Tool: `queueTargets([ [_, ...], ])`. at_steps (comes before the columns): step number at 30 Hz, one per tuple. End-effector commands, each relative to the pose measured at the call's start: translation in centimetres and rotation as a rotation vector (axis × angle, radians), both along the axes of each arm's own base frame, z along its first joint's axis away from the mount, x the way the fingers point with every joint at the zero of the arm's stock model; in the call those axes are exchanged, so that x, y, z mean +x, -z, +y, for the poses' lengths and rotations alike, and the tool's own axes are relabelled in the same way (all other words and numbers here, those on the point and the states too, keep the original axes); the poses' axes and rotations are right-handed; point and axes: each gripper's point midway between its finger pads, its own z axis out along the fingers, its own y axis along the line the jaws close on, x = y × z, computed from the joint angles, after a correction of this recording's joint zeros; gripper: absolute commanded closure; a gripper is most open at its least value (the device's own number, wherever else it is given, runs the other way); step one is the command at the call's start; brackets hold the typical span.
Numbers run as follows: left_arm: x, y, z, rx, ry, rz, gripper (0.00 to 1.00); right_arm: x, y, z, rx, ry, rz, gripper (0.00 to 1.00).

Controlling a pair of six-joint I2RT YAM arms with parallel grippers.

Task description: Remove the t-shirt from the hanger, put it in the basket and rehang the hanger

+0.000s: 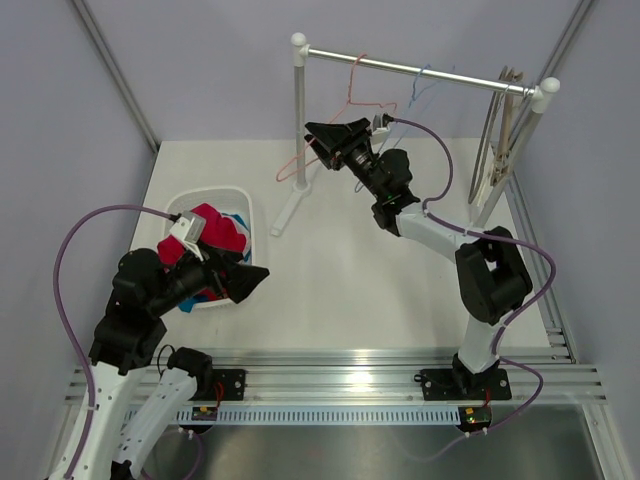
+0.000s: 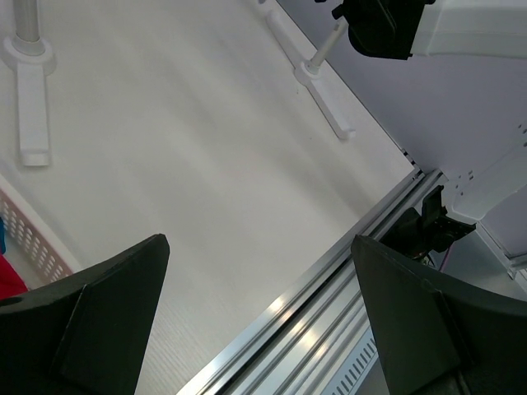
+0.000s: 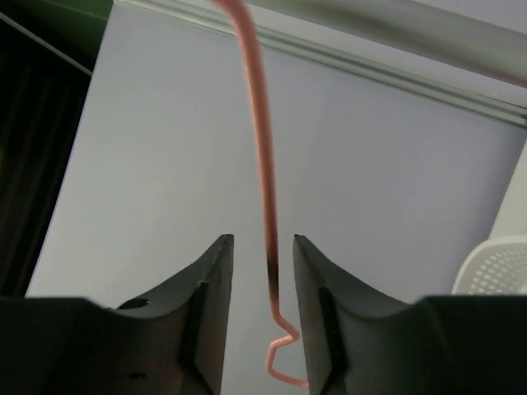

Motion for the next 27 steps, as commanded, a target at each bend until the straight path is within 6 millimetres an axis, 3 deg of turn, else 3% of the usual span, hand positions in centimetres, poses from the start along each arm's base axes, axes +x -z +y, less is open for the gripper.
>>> queueTargets([
  [1,-0.2,-1.2,-0.3,-0.014,0.022,-0.05,0.01,-2.3,-2.4,-0.8,0.027,-0.026,-0.093,0.36],
  [2,-0.2,-1.5,-0.2,-0.016,0.018,-0.057,0.01,-2.3,-1.5,-0.8,-0.021,-0.012,-0.085,0.29],
  [3,-0.2,-2.0,-0.1,-0.018,0.013,-0.072,0.01,-3.3,-2.9,-1.2,-0.029,-0.007,-0.113,0.22],
  [5,-0.2,-2.4,0.0,-0.018,0.006,-0.085,0.01,-3.9,-2.2,-1.5,-0.103,0.018,-0.118,0.08],
  [6,-0.2,-2.6,0.1,-0.02,0.003,-0.092,0.01,-5.0,-3.4,-2.0,-0.115,0.024,-0.14,0.04],
  [7,-0.1,-2.8,0.2,-0.019,-0.01,-0.099,0.01,-5.4,-3.0,-2.3,-0.161,0.041,-0.155,0.02],
  [8,0.0,-2.8,0.4,-0.016,-0.021,-0.102,0.01,-5.3,-1.8,-2.5,-0.214,0.059,-0.114,0.0],
  [9,0.1,-2.9,0.5,-0.011,-0.034,-0.108,0.01,-6.3,-2.8,-3.2,-0.235,0.077,-0.13,0.01],
  [11,0.7,-3.1,1.1,-0.009,-0.084,-0.113,0.01,-6.7,-0.9,-3.8,-0.34,0.111,-0.103,0.01],
  [12,0.8,-3.2,1.2,-0.011,-0.094,-0.113,0.01,-7.9,-1.9,-4.6,-0.347,0.129,-0.126,0.01],
  [13,1.0,-3.5,1.3,-0.014,-0.104,-0.113,0.01,-8.4,-0.6,-4.8,-0.395,0.141,-0.127,0.01],
  [14,0.9,-4.2,1.4,-0.023,-0.108,-0.126,0.01,-8.6,0.2,-5.5,-0.428,0.17,-0.102,0.01],
  [15,0.9,-4.6,1.4,-0.031,-0.113,-0.128,0.01,-9.6,-0.6,-6.4,-0.432,0.196,-0.12,0.01],
  [17,1.0,-5.6,1.7,-0.04,-0.132,-0.143,0.01,-10.3,1.3,-7.5,-0.507,0.25,-0.097,0.01],
  [18,1.0,-5.9,1.7,-0.044,-0.136,-0.147,0.01,-11.2,0.3,-8.5,-0.503,0.279,-0.116,0.0],
  [20,0.9,-6.9,2.0,-0.053,-0.153,-0.168,0.01,-12.0,1.6,-9.4,-0.557,0.293,-0.111,0.01],
  [22,1.2,-7.4,2.6,-0.061,-0.195,-0.18,0.01,-13.3,1.3,-10.4,-0.579,0.304,-0.143,0.0],
  [27,0.9,-9.3,4.1,-0.099,-0.283,-0.244,0.01,-17.5,0.8,-10.1,-0.611,0.188,-0.231,0.01],
])
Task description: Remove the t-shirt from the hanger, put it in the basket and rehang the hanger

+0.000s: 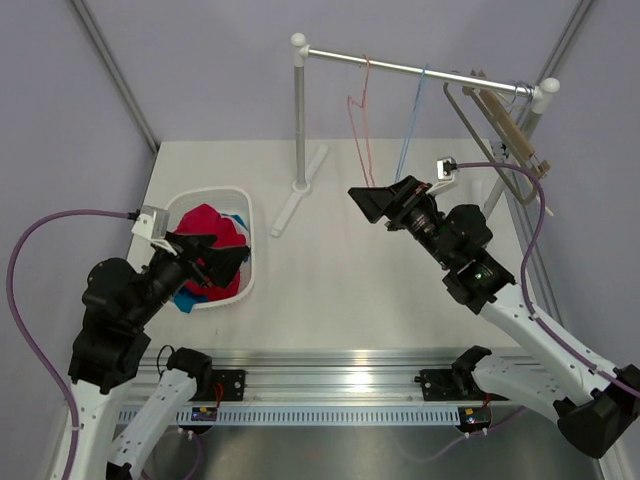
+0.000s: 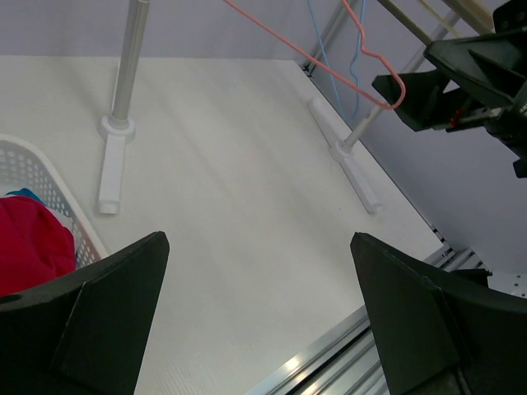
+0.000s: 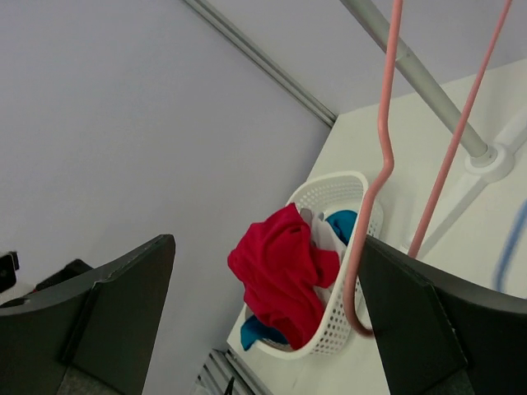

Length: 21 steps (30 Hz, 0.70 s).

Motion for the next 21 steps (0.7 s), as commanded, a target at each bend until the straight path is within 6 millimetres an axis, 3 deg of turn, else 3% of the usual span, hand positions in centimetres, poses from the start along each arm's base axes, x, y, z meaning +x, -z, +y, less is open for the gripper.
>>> queueTargets([
  [1,-0.5,-4.0,1.7,-0.06,-0.095,-0.133,0.01,-3.5,-0.2,0.0,-0.083,-0.088,-0.069,0.01],
  [4,-0.7,-4.6,2.3,-0.071,-0.127,-0.153,0.01,-5.5,-0.1,-0.6,-0.093,-0.117,-0.098,0.0],
  [5,-0.8,-4.8,2.4,-0.076,-0.13,-0.157,0.01,-6.7,-1.1,-1.6,-0.072,-0.116,-0.136,0.0],
  [7,-1.1,-4.8,2.6,-0.085,-0.135,-0.161,0.01,-7.9,-0.2,-2.4,-0.096,-0.121,-0.144,0.0],
  [8,-1.2,-4.8,2.6,-0.09,-0.135,-0.161,0.01,-9.0,-0.9,-3.3,-0.089,-0.116,-0.175,0.0],
  [10,-1.4,-4.6,2.7,-0.097,-0.139,-0.162,0.01,-9.8,-0.4,-4.0,-0.132,-0.114,-0.202,0.0],
  [14,-1.1,-3.4,2.8,-0.114,-0.154,-0.128,0.01,-13.4,1.3,-4.6,-0.195,-0.222,-0.25,0.01],
  [16,-1.0,-3.1,2.6,-0.114,-0.145,-0.117,0.01,-14.4,2.7,-4.6,-0.242,-0.264,-0.253,0.01],
  [21,-0.7,-2.8,2.9,-0.117,-0.169,-0.111,0.01,-15.8,3.9,-5.3,-0.29,-0.292,-0.285,0.0],
])
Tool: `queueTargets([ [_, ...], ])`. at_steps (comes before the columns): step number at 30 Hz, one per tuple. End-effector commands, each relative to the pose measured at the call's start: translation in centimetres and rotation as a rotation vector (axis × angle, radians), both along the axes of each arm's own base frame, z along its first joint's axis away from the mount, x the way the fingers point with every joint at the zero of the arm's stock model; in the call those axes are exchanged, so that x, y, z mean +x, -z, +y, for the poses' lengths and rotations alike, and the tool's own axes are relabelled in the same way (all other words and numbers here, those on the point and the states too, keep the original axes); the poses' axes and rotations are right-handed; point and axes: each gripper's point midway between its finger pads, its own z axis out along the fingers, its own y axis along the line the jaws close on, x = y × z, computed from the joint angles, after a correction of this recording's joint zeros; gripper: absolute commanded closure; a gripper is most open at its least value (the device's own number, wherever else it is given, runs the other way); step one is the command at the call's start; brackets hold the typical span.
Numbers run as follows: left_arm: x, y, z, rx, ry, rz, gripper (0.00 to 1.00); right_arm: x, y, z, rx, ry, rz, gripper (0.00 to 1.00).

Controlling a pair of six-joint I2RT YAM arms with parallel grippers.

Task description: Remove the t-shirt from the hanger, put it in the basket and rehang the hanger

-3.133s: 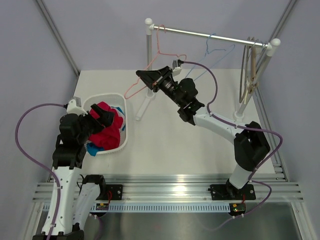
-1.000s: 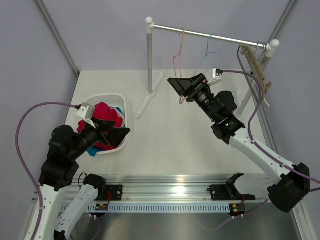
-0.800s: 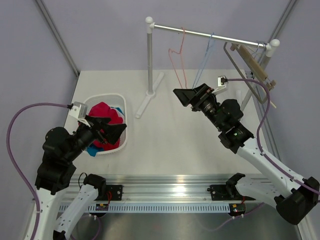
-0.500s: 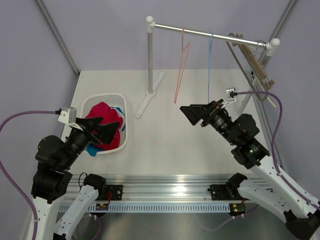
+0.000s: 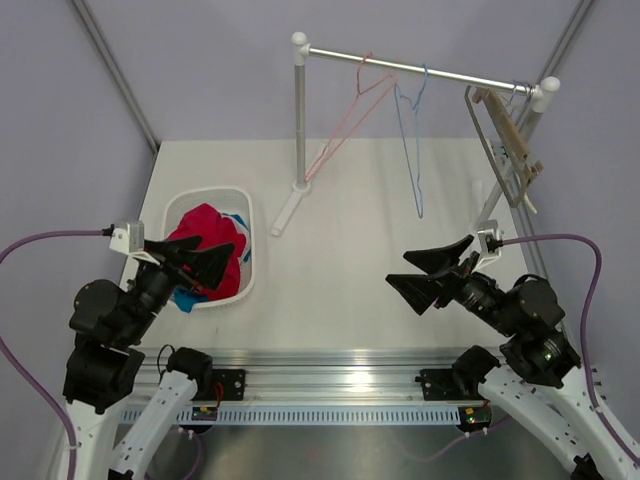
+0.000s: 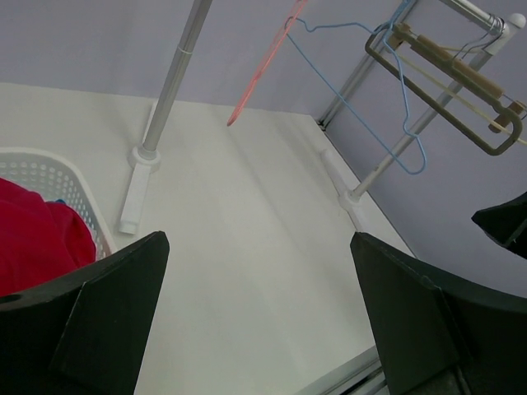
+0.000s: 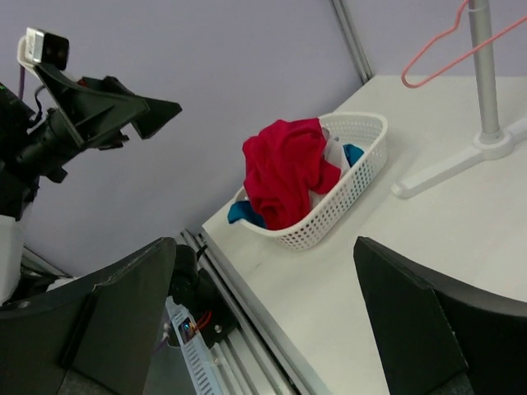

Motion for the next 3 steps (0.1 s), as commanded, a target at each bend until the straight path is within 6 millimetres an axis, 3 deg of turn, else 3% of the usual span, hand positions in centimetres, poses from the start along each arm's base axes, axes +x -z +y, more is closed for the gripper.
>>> queueTargets([
  [1,0.17,-1.03,0.52,-0.026,-0.034,-0.042,0.01,-1.27,2.21,0.18,-0.095,-0.058,-0.02,0.0],
  [3,0.13,-1.17,0.37,-0.026,-0.025,-0.044,0.01,-1.47,1.72,-0.01,-0.085,-0.055,-0.033,0.01],
])
